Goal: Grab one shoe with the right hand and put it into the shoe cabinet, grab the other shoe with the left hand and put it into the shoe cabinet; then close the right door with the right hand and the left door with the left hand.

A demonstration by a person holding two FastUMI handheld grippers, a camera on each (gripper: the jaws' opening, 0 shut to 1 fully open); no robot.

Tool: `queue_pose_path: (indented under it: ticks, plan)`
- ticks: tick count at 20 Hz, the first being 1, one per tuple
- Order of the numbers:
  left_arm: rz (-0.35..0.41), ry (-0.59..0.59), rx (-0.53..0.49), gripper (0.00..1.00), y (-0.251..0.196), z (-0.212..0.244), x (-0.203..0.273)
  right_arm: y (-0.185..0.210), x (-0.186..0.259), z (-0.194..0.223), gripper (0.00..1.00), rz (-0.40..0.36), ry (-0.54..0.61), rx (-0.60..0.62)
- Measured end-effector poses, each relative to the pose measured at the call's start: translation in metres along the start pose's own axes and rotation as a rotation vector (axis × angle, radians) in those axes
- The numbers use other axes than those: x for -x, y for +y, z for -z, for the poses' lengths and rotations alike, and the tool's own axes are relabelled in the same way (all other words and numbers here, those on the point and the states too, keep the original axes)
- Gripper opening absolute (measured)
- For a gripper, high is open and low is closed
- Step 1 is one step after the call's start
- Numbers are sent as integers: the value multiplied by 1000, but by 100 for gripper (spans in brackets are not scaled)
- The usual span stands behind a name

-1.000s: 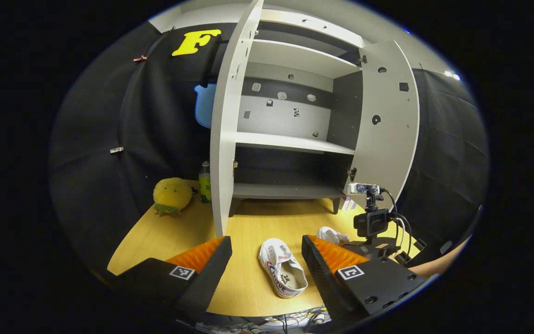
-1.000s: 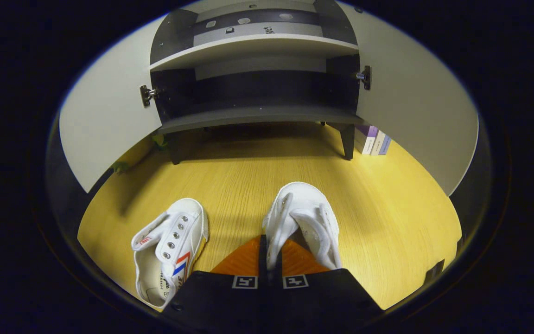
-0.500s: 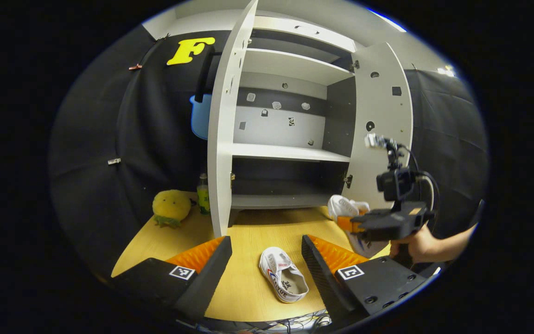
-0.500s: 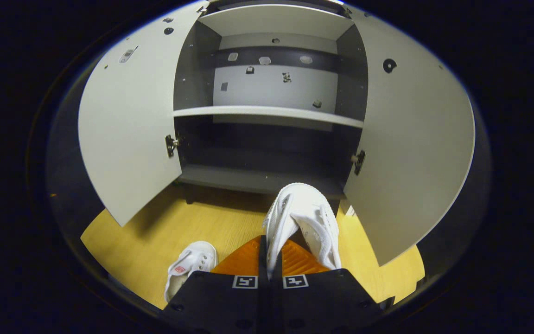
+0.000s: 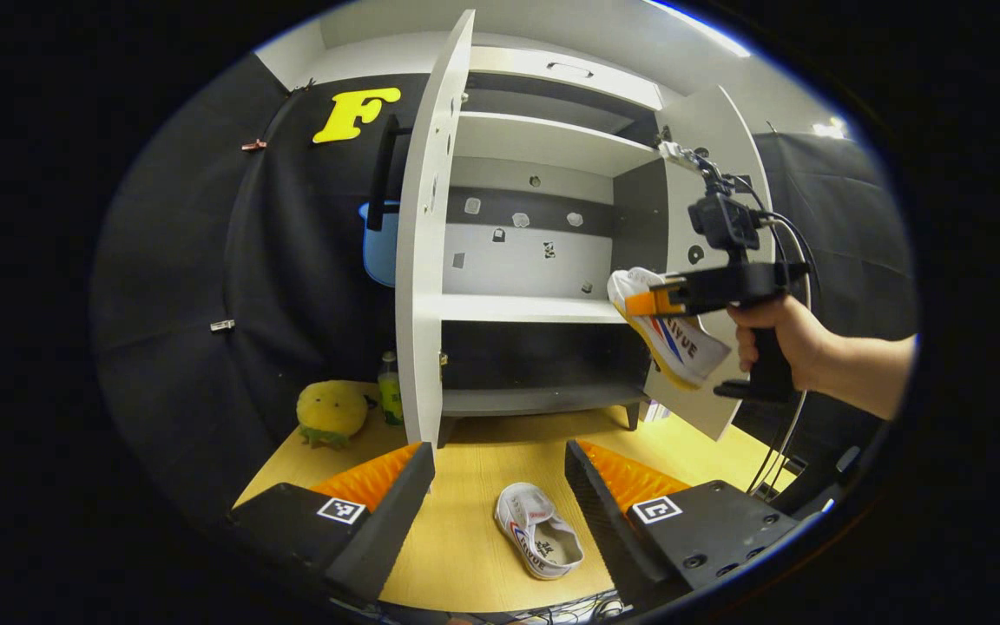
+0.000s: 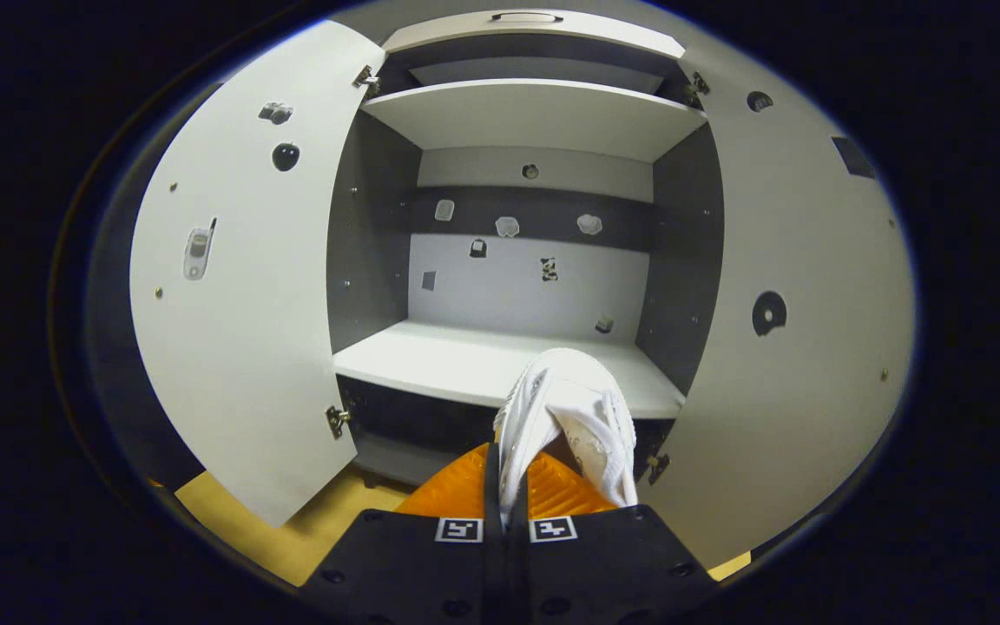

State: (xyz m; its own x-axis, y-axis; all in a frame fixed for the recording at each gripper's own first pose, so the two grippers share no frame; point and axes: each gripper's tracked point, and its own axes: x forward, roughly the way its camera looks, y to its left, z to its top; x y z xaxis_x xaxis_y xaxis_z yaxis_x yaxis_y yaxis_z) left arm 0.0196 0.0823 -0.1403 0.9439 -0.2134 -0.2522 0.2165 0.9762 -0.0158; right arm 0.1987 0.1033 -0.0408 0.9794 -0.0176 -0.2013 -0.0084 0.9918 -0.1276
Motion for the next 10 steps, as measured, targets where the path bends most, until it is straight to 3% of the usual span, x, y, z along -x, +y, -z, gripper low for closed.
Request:
queue_pose_path:
  ticks: [5,10]
  plan:
    - [-73,-28,8,95,7,-15,-2,-12,-57,-57,4,1,-45,27]
    - [-116,-40,42,95,9,-27,-8,-24,-123,-88,5,3,-44,62]
